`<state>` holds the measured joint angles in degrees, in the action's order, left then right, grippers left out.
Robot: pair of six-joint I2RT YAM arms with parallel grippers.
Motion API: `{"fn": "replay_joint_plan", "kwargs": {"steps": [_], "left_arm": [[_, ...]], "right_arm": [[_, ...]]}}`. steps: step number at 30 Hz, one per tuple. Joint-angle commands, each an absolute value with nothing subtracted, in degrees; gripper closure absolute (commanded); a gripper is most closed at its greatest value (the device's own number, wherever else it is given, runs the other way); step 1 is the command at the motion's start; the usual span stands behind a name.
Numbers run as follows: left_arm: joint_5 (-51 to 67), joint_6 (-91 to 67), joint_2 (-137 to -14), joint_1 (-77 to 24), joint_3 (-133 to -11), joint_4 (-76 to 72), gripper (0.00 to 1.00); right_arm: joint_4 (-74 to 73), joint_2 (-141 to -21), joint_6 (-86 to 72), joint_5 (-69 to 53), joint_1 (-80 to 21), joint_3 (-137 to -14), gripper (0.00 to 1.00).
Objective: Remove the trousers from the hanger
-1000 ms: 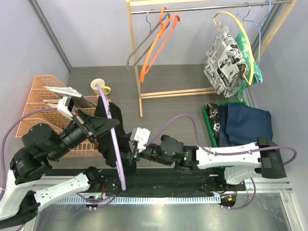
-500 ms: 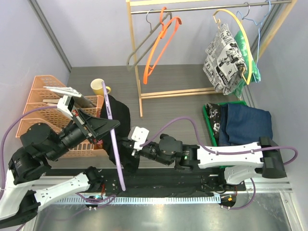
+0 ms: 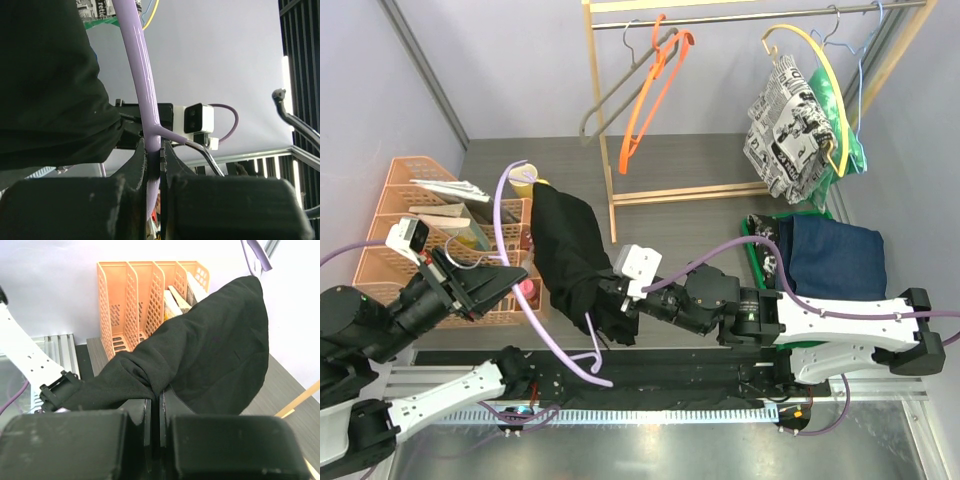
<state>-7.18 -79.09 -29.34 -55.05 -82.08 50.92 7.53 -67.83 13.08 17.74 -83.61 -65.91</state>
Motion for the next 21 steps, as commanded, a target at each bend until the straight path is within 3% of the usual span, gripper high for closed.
{"fn": "replay_joint_plan", "kwargs": {"steps": [1,11,21], "left_arm": [[-14.0,-75.9,-28.2,-56.9,-85.5,57.2,1.00],[-24.2,-76.3,-27.2,-63.4,-84.7,64.5,1.00],[-25.8,-77.7,-24.6,-65.0,-81.7,62.7,1.00]], "right_arm": [[7.7,-64.0,13.4,18.5,-83.1,-69.4,0.99],[7.4,-65.4,-1.9,13.4,-83.1,-79.0,0.99],[4.4,-63.6,-0.4,14.2,-83.1,-84.3,0.99]]}}
